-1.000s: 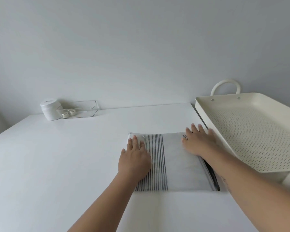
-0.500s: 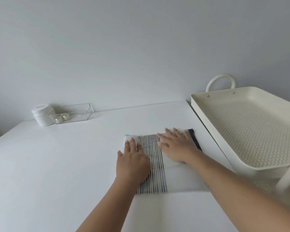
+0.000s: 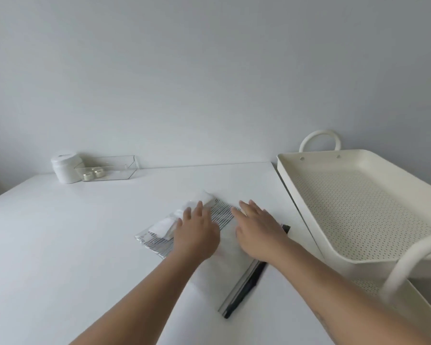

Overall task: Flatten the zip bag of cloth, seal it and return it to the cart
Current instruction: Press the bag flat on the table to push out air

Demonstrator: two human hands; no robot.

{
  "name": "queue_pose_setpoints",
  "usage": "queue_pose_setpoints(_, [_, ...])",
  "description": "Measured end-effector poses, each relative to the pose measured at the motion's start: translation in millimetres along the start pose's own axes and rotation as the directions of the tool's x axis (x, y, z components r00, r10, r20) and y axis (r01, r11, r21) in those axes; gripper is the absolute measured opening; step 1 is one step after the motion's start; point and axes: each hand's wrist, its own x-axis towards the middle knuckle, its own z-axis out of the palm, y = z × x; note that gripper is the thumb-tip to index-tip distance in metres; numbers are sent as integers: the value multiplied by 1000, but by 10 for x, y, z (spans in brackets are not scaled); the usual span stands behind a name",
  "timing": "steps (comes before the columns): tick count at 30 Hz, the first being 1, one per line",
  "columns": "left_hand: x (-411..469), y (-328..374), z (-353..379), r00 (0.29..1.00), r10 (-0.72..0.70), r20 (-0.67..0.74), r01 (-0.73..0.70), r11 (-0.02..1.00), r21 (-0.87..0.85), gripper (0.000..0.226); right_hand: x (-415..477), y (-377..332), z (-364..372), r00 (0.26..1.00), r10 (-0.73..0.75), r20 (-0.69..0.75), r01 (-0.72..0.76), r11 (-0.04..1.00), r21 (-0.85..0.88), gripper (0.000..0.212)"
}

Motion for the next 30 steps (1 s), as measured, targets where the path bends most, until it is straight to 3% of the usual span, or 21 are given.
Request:
queue_pose_setpoints(2, [-214,102,166,996,-52,78,58,996,-73,60,118,-123,46,993,-101,57,94,989,114,52])
queue_pose_setpoints(5, [-367,61,285,993,-81,85,85,996,-39,62,187,-175,249,984,-111,137,91,985,145,51])
queue_pose_setpoints(12, [-342,-128,260,998,-6,68,5,1000,14,74,149,159,299,985,114,128,-116,993,2,64])
queue_pose_setpoints(19, [-81,-391,77,942,284,178,-294,955,33,71,-272,210,247,959,244,141,-247,969,6,70])
queue_pose_setpoints(23, [-34,-390,-44,956,275,101,-290,936,199,68,-438,94,172,947,304,104,-305,952,-4,71])
queue_pose_setpoints(25, [-107,-297,-64,968,249,6,-245,950,194,57,-425,30,111,965,262,15,-262,965,5,66])
queue_pose_setpoints(27, [-245,-155,-14,980,198,-34,-194,976,95,51,-379,-65,88,992,120,-43,-118,992,54,60])
queue_pose_setpoints(30, [-481,2,122,993,91,77,-88,995,-42,55,-326,-163,171,998,-57,4,57,994,97,55])
